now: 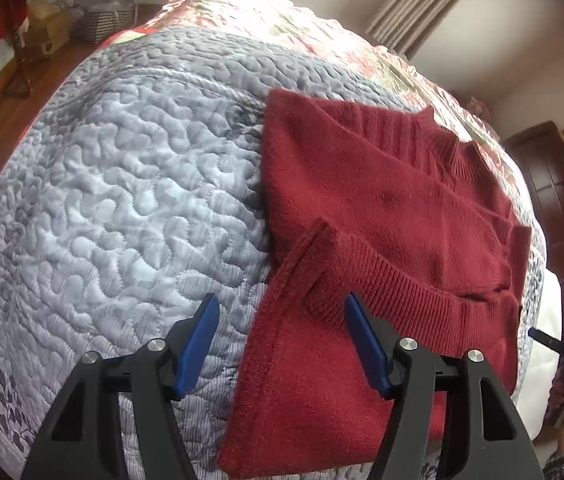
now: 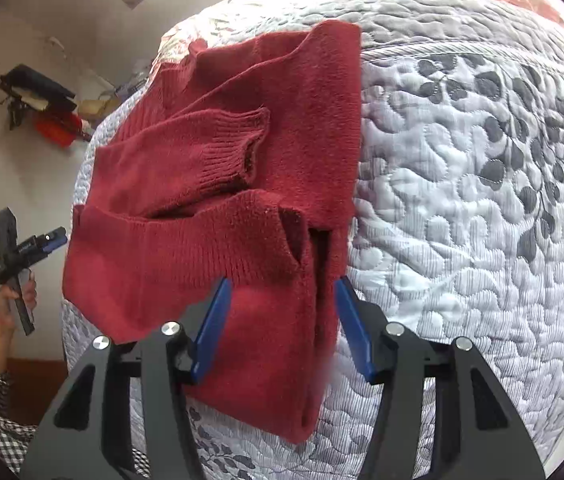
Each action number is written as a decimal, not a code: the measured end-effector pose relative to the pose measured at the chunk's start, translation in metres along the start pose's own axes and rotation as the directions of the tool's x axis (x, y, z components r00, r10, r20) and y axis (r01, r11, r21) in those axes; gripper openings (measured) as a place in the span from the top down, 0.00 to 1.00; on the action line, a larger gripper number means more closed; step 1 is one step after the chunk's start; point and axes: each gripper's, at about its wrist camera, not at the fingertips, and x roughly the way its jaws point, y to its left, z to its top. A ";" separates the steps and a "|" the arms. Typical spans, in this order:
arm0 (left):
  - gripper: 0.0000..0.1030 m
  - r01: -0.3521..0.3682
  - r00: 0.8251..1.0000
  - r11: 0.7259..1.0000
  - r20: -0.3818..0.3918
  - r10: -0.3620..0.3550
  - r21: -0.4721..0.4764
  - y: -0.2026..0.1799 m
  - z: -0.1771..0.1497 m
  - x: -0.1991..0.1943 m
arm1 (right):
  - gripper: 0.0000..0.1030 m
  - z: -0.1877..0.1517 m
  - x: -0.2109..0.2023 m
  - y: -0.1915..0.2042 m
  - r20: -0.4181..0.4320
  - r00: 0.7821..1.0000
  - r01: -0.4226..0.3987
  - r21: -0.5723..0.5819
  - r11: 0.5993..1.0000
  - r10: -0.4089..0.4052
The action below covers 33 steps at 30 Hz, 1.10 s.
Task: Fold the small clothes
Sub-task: 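Lift the hem with both tools and fold it toward the collar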
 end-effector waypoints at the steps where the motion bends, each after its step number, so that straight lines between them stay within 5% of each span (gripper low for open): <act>1: 0.36 -0.002 1.000 1.000 -0.008 0.002 0.016 -0.004 0.000 0.004 | 0.47 0.002 0.007 0.003 -0.013 1.000 0.017 -0.017 1.000 -0.018; 12: 0.34 -0.020 0.996 0.993 -0.086 0.030 0.114 -0.023 0.005 0.042 | 0.51 0.020 0.054 0.009 -0.077 0.996 0.037 -0.041 0.998 -0.040; 16: 0.54 0.004 0.996 0.989 -0.093 0.009 0.145 -0.027 0.000 0.046 | 0.82 0.017 0.061 0.022 -0.092 0.992 0.078 -0.128 0.989 -0.090; 20: 0.79 0.016 0.998 0.987 -0.068 -0.005 0.161 -0.022 -0.005 0.040 | 0.88 0.014 0.058 0.020 -0.080 0.994 0.066 -0.126 0.990 -0.077; 30: 0.77 -0.007 0.996 0.987 -0.085 0.021 0.163 -0.023 -0.001 0.045 | 0.79 0.015 0.069 0.021 -0.098 0.994 0.049 -0.087 0.995 -0.057; 33: 0.81 -0.015 0.997 0.982 -0.066 0.028 0.188 -0.030 -0.002 0.039 | 0.90 0.014 0.065 0.028 -0.091 0.994 0.054 -0.119 0.991 -0.066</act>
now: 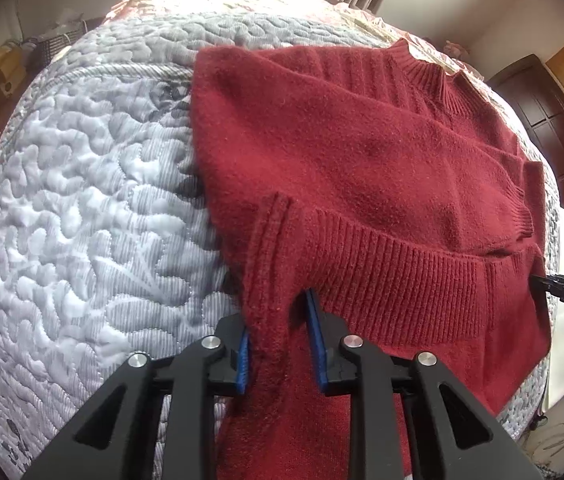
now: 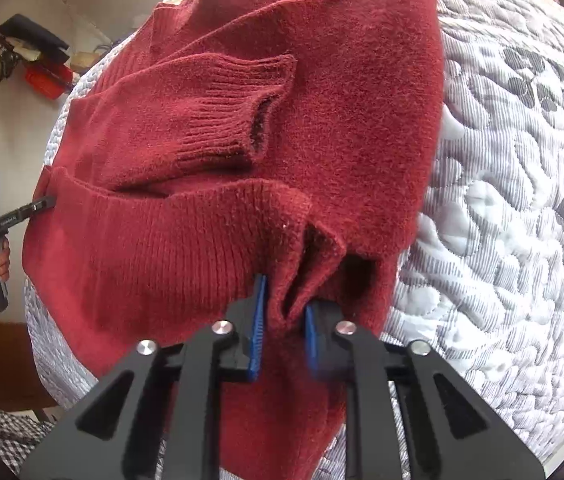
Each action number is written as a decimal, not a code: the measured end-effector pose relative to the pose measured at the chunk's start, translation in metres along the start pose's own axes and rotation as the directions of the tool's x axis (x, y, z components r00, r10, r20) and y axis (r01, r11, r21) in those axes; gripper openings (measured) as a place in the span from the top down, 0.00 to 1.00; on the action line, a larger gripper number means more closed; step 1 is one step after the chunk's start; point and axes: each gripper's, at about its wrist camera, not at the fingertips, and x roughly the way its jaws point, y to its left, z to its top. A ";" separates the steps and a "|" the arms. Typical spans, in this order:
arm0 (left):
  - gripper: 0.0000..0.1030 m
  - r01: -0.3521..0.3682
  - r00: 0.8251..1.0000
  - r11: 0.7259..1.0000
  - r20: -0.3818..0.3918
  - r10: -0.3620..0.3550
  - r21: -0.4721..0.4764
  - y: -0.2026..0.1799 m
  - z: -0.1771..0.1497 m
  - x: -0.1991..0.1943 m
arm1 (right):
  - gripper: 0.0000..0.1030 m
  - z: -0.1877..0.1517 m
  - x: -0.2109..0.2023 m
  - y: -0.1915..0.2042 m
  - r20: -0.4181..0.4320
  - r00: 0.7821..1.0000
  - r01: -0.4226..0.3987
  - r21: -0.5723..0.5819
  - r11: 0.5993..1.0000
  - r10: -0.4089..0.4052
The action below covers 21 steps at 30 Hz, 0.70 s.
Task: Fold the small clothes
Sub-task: 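Lift the hem with both tools and fold it toward the collar, then lift the hem with the left tool while the right tool lifts the hem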
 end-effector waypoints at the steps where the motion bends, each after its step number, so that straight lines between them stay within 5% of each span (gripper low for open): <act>1: 0.84 -0.006 1.000 1.000 0.010 0.006 0.014 -0.005 -0.001 -0.002 | 0.90 -0.002 -0.004 0.001 0.007 1.000 -0.002 -0.011 1.000 0.003; 16: 0.89 0.063 0.975 0.998 0.216 -0.057 -0.020 -0.012 -0.036 -0.065 | 0.92 -0.013 -0.037 0.012 0.080 0.995 -0.067 0.001 0.998 0.067; 21: 0.89 0.082 0.985 0.996 0.158 -0.075 -0.037 -0.009 -0.035 -0.042 | 0.91 -0.010 -0.025 0.002 0.054 0.996 -0.077 0.050 0.996 0.074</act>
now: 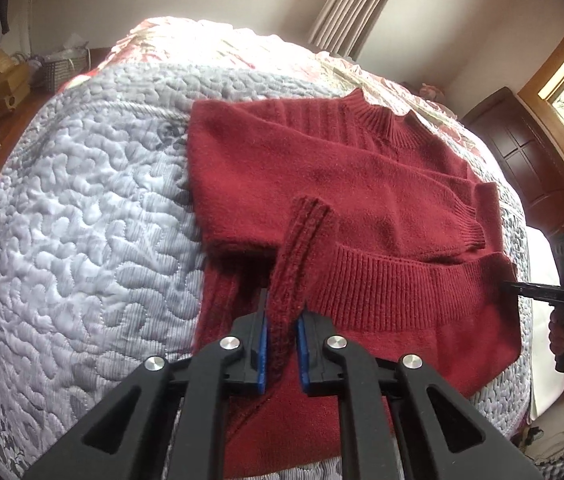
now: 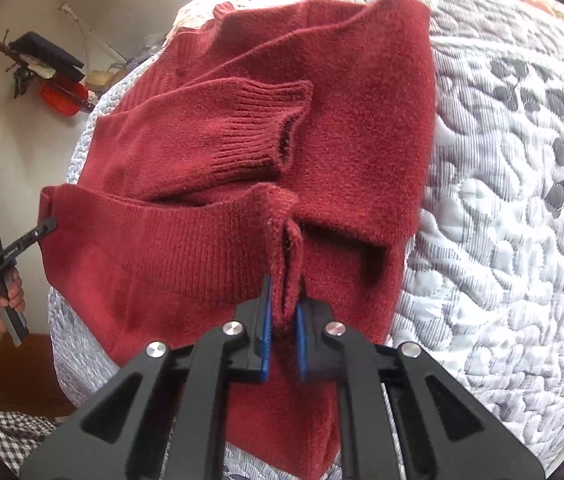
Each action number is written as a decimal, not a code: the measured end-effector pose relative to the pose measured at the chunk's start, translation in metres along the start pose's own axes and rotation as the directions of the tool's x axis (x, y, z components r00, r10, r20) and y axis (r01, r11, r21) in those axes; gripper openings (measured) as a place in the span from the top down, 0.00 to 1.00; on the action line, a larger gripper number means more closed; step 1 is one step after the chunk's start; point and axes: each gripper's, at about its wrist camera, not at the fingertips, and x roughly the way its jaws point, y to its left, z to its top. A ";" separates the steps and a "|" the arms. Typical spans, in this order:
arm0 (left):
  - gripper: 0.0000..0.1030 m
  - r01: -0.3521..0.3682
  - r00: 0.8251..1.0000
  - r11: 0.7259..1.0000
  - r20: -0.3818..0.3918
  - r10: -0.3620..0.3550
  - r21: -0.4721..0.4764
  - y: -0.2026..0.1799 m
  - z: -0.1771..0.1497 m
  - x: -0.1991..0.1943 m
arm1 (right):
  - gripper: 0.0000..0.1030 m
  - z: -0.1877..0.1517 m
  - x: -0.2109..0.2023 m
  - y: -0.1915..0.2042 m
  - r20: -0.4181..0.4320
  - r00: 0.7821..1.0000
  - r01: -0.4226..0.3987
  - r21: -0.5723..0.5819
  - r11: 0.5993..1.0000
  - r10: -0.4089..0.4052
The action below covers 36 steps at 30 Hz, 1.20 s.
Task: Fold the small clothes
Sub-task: 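Lift the hem with the left tool while the right tool lifts the hem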
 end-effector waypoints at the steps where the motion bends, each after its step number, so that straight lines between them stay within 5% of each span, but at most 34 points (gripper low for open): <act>1: 0.89 0.004 1.000 1.000 -0.018 -0.005 -0.014 0.002 0.001 0.007 | 0.91 0.001 0.004 -0.003 -0.010 1.000 -0.004 0.016 1.000 0.004; 4: 0.84 -0.004 0.998 1.000 -0.066 0.002 -0.021 0.005 0.007 0.029 | 0.85 0.003 0.012 -0.005 -0.029 1.000 0.010 0.025 1.000 -0.009; 7: 0.65 -0.024 0.993 1.000 -0.114 0.025 0.008 0.001 0.012 0.046 | 0.81 0.003 0.018 -0.007 -0.043 0.999 0.012 0.037 0.999 -0.010; 9: 0.64 -0.027 0.990 0.999 -0.134 0.030 0.025 -0.003 0.014 0.054 | 0.80 0.002 0.021 -0.006 -0.046 0.999 0.013 0.033 0.999 -0.012; 10: 0.65 -0.033 0.990 0.999 -0.139 0.038 0.039 -0.006 0.014 0.055 | 0.84 0.002 0.021 -0.005 -0.046 0.999 0.015 0.031 0.999 -0.013; 12: 0.86 -0.052 0.990 0.996 -0.130 0.061 0.077 -0.015 0.014 0.053 | 0.90 0.000 0.018 -0.002 -0.042 0.999 0.014 0.013 1.000 -0.013; 24: 0.92 0.082 0.994 0.996 0.068 -0.085 0.046 -0.027 0.032 -0.024 | 0.92 0.003 -0.051 0.018 0.095 0.993 -0.066 -0.062 0.996 0.072; 36: 0.92 0.106 0.968 0.994 0.229 -0.105 0.009 -0.022 0.133 -0.020 | 0.92 0.098 -0.087 0.003 0.249 0.967 -0.048 -0.046 0.998 0.058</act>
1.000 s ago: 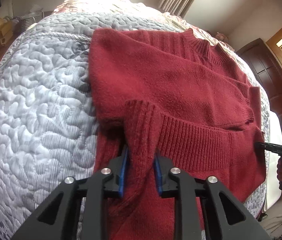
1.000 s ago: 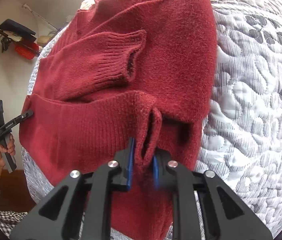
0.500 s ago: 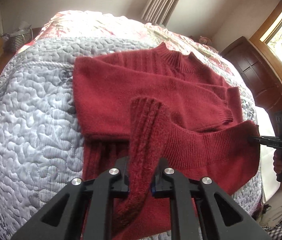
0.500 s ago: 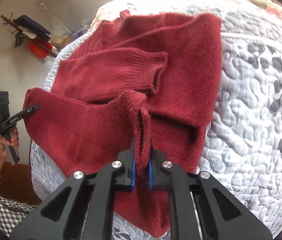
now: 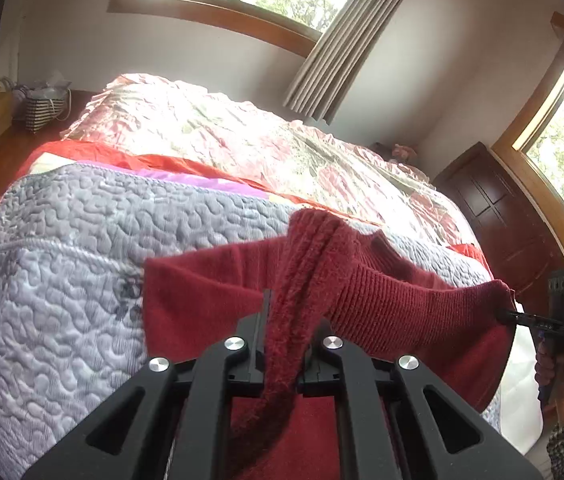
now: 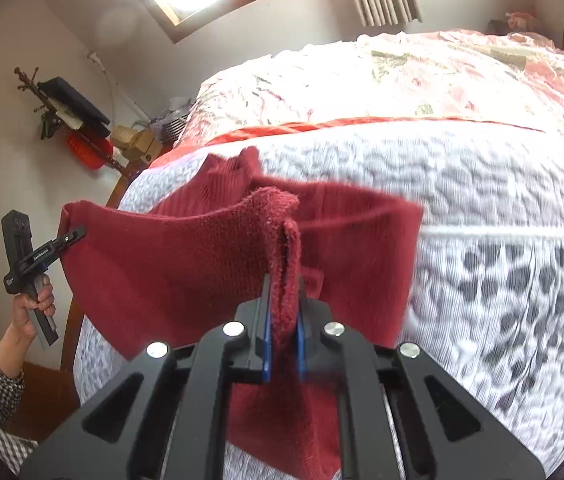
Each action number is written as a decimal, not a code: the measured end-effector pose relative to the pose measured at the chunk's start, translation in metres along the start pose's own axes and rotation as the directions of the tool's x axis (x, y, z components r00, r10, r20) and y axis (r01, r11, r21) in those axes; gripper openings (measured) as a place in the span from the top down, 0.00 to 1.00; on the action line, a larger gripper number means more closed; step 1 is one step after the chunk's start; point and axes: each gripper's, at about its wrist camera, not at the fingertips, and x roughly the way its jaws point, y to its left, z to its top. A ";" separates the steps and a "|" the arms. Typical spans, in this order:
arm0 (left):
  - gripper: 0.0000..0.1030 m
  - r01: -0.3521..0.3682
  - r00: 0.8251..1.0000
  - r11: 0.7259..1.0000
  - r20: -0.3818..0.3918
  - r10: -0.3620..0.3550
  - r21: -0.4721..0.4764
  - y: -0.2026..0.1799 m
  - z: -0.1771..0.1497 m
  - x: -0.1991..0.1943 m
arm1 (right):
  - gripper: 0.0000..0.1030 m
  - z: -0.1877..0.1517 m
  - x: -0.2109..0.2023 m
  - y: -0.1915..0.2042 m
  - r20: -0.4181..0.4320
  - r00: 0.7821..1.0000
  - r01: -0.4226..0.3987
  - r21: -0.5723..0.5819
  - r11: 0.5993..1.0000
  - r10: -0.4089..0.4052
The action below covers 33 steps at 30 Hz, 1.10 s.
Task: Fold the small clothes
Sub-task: 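Lift the hem with the left tool while the right tool lifts the hem, then lay the hem over the sweater body and open both tools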
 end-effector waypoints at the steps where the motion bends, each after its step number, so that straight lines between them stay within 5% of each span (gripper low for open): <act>1: 0.92 -0.002 1.000 1.000 0.004 0.002 -0.017 0.005 0.008 0.008 | 0.92 0.010 0.006 -0.003 0.005 1.000 0.003 0.001 1.000 -0.003; 7: 0.92 -0.066 0.997 0.997 -0.051 0.063 -0.051 0.026 0.027 0.069 | 0.92 0.042 0.060 -0.033 -0.053 0.998 0.050 0.070 0.996 -0.046; 13: 0.90 -0.133 0.979 0.987 -0.170 0.117 -0.086 0.048 0.012 0.128 | 0.87 0.032 0.103 -0.056 -0.138 0.979 0.163 0.095 0.982 -0.150; 16: 0.83 -0.166 0.965 0.983 -0.218 0.145 -0.083 0.053 0.003 0.142 | 0.81 0.025 0.104 -0.062 -0.139 0.980 0.158 0.115 0.981 -0.141; 20: 0.39 -0.155 0.963 0.983 -0.238 0.127 -0.103 0.051 0.000 0.129 | 0.56 0.015 0.083 -0.062 -0.115 0.991 0.090 0.163 0.982 -0.071; 21: 0.36 -0.150 0.965 0.984 -0.232 0.124 -0.098 0.048 -0.002 0.120 | 0.53 0.011 0.073 -0.060 -0.103 0.993 0.081 0.159 0.984 -0.065; 33: 0.35 -0.191 0.953 0.981 -0.233 0.195 0.043 0.005 -0.083 0.019 | 0.52 -0.124 0.025 -0.047 -0.231 0.972 0.076 0.150 0.986 -0.040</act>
